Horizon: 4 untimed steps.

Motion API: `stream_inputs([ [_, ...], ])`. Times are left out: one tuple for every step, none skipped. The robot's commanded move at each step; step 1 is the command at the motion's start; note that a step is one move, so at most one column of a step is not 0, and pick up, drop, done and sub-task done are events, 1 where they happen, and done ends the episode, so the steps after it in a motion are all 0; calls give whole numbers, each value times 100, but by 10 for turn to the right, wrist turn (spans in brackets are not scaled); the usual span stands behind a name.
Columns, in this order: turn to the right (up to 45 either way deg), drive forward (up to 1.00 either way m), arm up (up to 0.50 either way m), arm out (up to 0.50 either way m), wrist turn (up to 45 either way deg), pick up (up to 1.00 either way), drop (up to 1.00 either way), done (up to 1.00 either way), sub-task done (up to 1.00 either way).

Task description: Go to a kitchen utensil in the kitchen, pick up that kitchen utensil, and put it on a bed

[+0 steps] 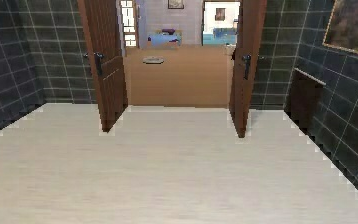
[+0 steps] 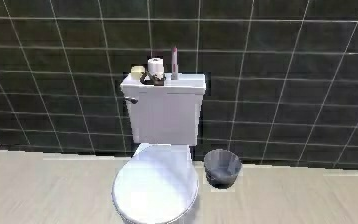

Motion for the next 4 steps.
stream_inputs([
  [0, 100, 0, 0, 0, 0, 0, 0, 0],
  [0, 100, 0, 0, 0, 0, 0, 0, 0],
  [0, 100, 0, 0, 0, 0, 0, 0, 0],
  [0, 100, 0, 0, 0, 0, 0, 0, 0],
])
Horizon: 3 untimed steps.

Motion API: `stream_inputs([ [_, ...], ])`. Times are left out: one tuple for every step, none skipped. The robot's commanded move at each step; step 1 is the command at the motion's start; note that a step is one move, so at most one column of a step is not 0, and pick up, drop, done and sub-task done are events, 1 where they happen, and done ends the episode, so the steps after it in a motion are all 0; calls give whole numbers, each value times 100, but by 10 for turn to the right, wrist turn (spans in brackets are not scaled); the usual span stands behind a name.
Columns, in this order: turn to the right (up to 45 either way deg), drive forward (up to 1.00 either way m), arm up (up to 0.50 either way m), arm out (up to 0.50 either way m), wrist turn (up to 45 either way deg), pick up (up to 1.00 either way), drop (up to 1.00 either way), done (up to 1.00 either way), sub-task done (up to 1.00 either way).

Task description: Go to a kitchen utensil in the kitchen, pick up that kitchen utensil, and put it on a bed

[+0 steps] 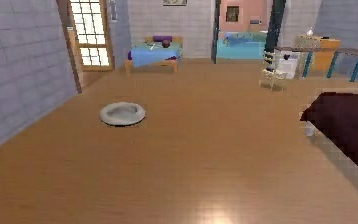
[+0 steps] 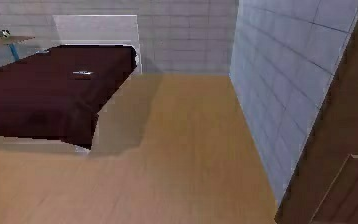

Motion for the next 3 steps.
stream_inputs([
  [0, 100, 0, 0, 0, 0, 0, 0, 0],
  [0, 100, 0, 0, 0, 0, 0, 0, 0],
  [-60, 0, 0, 0, 0, 0, 0, 0, 0],
])
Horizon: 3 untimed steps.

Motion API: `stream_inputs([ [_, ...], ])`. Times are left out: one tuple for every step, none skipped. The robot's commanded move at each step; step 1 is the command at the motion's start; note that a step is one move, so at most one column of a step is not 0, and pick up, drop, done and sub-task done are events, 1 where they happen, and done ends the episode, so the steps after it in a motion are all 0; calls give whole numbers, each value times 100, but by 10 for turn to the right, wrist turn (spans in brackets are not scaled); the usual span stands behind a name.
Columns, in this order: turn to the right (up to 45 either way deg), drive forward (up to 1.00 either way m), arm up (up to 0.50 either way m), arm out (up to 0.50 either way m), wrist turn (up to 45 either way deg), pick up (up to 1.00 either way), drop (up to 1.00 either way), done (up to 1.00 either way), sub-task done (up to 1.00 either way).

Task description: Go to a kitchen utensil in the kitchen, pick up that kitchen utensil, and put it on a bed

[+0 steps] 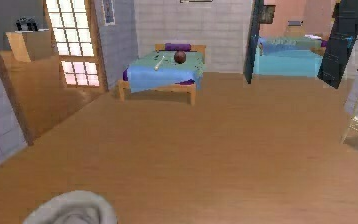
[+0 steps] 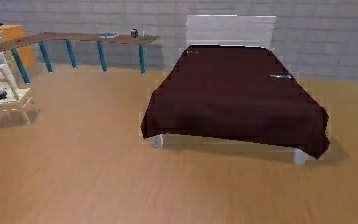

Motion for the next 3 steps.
stream_inputs([
  [0, 30, 0, 0, 0, 0, 0, 0, 0],
  [0, 65, 0, 0, 0, 0, 0, 0, 0],
  [30, 0, 0, 0, 0, 0, 0, 0, 0],
])
